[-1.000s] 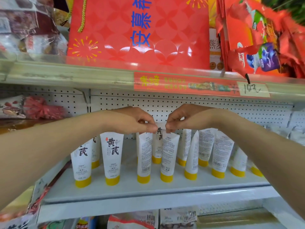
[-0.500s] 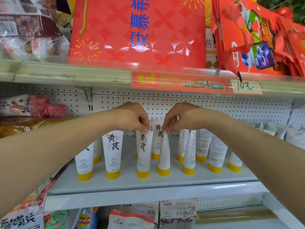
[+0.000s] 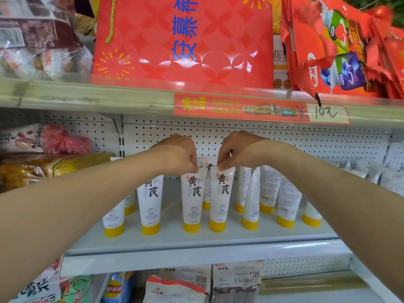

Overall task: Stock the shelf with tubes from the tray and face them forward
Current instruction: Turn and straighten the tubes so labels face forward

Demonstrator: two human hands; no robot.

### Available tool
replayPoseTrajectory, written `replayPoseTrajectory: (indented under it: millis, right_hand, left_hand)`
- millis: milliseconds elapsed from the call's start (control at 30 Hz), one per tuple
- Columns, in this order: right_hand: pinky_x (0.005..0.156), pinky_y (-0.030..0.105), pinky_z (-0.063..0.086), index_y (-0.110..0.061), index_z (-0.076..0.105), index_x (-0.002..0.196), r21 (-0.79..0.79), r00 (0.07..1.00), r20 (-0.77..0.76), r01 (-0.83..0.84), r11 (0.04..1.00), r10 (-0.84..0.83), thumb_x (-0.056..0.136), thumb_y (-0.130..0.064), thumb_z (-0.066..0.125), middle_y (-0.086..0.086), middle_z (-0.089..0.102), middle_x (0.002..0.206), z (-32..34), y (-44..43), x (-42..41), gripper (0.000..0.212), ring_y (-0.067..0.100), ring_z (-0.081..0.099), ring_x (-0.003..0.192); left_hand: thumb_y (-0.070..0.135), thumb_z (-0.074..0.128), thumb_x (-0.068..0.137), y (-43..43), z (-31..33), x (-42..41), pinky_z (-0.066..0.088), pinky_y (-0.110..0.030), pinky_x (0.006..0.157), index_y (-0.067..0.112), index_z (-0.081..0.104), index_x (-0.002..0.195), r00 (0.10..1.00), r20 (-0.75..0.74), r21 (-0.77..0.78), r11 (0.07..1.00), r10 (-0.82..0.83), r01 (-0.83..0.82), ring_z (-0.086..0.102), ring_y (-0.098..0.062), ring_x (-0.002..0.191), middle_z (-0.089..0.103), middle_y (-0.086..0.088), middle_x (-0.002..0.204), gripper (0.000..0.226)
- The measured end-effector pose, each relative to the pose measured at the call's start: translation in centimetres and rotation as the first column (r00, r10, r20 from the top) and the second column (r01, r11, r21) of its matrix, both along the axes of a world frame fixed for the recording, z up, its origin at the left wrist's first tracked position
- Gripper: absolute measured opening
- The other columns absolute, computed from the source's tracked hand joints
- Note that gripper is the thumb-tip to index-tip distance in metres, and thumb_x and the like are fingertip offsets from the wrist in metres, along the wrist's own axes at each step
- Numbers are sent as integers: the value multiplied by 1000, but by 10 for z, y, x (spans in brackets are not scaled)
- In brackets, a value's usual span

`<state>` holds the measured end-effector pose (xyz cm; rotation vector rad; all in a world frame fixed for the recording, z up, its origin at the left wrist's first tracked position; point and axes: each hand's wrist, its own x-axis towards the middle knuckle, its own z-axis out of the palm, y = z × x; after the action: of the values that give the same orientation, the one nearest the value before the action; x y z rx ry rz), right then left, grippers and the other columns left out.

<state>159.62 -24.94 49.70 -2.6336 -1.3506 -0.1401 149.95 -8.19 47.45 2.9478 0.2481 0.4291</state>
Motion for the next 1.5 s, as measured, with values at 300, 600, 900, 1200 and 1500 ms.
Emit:
replayPoseTrajectory:
  millis: [300, 600, 900, 1200, 1500]
  right_hand:
    - [58, 15, 39, -31, 74, 88, -31, 998, -57, -16, 999, 14, 80, -36, 78, -18, 64, 88, 2, 6, -3, 10, 0, 58, 79]
    - [71, 21, 46, -27, 77, 87, -76, 1000, 0, -14, 997, 14, 79, -36, 79, -15, 65, 90, 4, 7, 3, 12, 5, 61, 86]
    - [60, 19, 41, -26, 76, 88, -105, 1000, -2, -3, 994, 3, 80, -36, 78, -17, 64, 81, 6, 10, 4, 12, 3, 59, 75]
    - [76, 21, 42, -30, 68, 116, -155, 997, 15, 74, 985, -72, 88, -43, 68, -19, 58, 98, 14, 3, -18, 31, 11, 56, 104]
    - [107, 35, 36, -32, 34, 147, -130, 971, 85, 232, 964, -223, 90, -60, 53, 3, 38, 150, 8, -49, -35, 66, 22, 38, 134]
  left_hand:
    - [30, 71, 84, -2, 2, 0, 58, -35, 79, 23, 73, 88, 999, -29, -34, 999, 13, -14, 66, -17, 87, 67, 5, 99, 9]
    - [24, 71, 84, 0, 5, 3, 58, -39, 83, 20, 74, 83, 998, -58, 6, 1000, -4, 4, 67, -20, 90, 67, 4, 97, 4]
    - [28, 73, 84, 0, 5, 1, 57, -37, 83, 25, 72, 83, 998, -55, 6, 1000, 12, -12, 66, -18, 89, 66, 5, 99, 3]
    - [54, 65, 83, -2, 11, -7, 48, -35, 90, 36, 62, 109, 996, -75, 54, 998, -37, 41, 47, -17, 110, 59, 6, 112, 32]
    - [60, 52, 88, -19, 8, -30, 36, -39, 104, 30, 47, 136, 999, 18, 87, 995, -43, 42, 34, -23, 131, 44, -2, 141, 57]
